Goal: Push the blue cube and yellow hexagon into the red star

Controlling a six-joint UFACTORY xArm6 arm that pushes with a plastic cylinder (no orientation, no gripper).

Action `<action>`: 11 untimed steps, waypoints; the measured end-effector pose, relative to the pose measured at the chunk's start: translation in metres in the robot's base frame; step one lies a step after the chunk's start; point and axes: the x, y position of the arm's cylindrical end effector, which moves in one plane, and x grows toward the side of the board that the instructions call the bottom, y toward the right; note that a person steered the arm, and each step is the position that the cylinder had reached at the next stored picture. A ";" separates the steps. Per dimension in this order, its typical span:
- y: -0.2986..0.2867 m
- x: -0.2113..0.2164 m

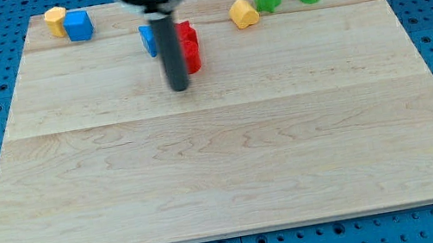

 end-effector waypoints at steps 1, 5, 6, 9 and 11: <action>0.005 -0.014; -0.159 -0.024; -0.232 -0.074; -0.208 -0.176; -0.132 -0.147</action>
